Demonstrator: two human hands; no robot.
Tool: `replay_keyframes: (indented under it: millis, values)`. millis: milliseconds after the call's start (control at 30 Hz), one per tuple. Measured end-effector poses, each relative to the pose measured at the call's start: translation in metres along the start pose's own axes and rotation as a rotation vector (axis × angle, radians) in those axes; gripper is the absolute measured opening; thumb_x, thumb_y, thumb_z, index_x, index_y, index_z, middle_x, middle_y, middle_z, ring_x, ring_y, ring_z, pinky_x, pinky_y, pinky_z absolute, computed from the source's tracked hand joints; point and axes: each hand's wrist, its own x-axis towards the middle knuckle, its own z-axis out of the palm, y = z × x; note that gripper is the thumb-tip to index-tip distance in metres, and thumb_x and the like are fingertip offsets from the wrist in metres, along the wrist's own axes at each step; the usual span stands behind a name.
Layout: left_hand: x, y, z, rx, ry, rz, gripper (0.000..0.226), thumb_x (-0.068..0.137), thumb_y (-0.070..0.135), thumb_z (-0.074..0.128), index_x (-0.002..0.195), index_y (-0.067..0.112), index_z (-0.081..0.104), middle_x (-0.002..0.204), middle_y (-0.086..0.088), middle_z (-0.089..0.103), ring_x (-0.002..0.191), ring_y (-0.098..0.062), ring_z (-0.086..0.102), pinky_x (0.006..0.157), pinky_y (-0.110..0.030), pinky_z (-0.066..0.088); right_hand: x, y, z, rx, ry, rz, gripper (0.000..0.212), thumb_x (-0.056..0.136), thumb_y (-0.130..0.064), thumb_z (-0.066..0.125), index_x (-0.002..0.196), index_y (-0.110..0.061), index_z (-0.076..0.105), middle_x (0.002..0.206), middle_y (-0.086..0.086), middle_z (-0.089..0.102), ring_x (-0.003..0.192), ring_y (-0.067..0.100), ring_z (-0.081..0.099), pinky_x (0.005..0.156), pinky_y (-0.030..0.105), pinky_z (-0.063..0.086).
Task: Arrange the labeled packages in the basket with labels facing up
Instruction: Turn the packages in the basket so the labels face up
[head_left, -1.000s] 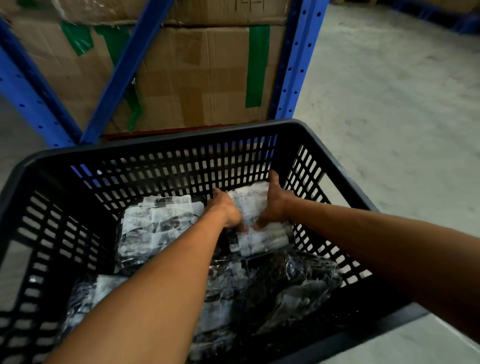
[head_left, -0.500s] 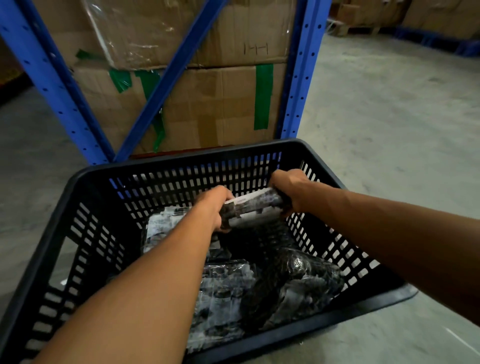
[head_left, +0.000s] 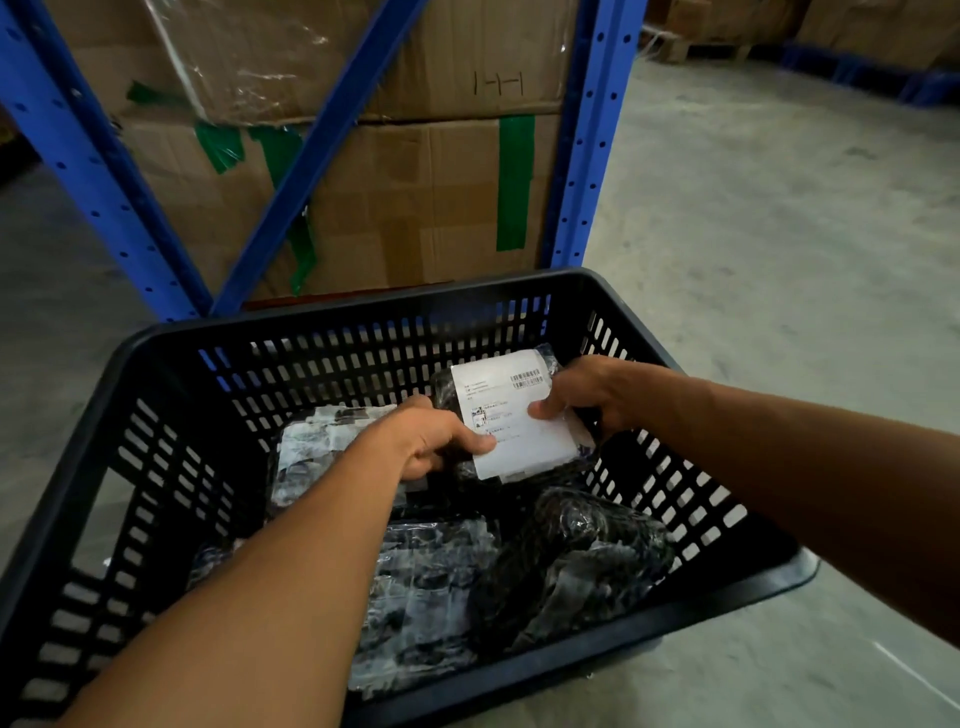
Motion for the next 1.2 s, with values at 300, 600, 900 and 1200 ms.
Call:
replay_keyframes:
  millis: [300,600,900,1200]
  values:
    - [0.008,-0.011,0.04,0.373,0.292,0.027,0.098,0.07,-0.008,0.082,0.147,0.008,0.025,0.107,-0.007,0.065,0.09,-0.023,0.061,0.067,-0.025,0.057,0.026,0.018,0.024,-0.396,0.213,-0.1,0.045,0.082,-0.011,0.075,0.12,-0.002,0.052,0.119,0.014,0.061,0.107,0.026,0.061,0.092,0.033,0.053]
    - [0.043,-0.028,0.05,0.517,0.286,-0.096,0.123,0.08,0.006,0.077,0.155,0.009,-0.02,0.142,-0.012,0.055,0.127,-0.028,0.053,0.111,-0.031,0.04,0.056,0.028,0.044,-0.517,0.131,-0.085,0.085,0.072,-0.019,0.083,0.139,-0.001,0.033,0.134,0.016,0.05,0.12,0.031,0.052,0.099,0.037,0.048]
    - [0.069,-0.038,0.049,0.816,0.363,-0.055,0.095,0.09,0.002,0.064,0.156,0.0,-0.004,0.147,-0.017,0.048,0.131,-0.029,0.051,0.104,-0.032,0.042,0.081,0.039,0.059,-0.686,0.125,-0.13,0.083,0.067,-0.029,0.087,0.132,-0.004,0.042,0.131,0.013,0.051,0.116,0.029,0.052,0.088,0.032,0.046]
    - [0.068,-0.039,0.053,0.933,0.328,-0.128,0.104,0.088,0.0,0.065,0.155,0.005,-0.014,0.148,-0.014,0.049,0.132,-0.028,0.052,0.103,-0.031,0.045,0.081,0.041,0.056,-0.771,0.115,-0.126,0.082,0.069,-0.036,0.085,0.133,-0.003,0.043,0.128,0.013,0.054,0.114,0.027,0.055,0.085,0.031,0.046]
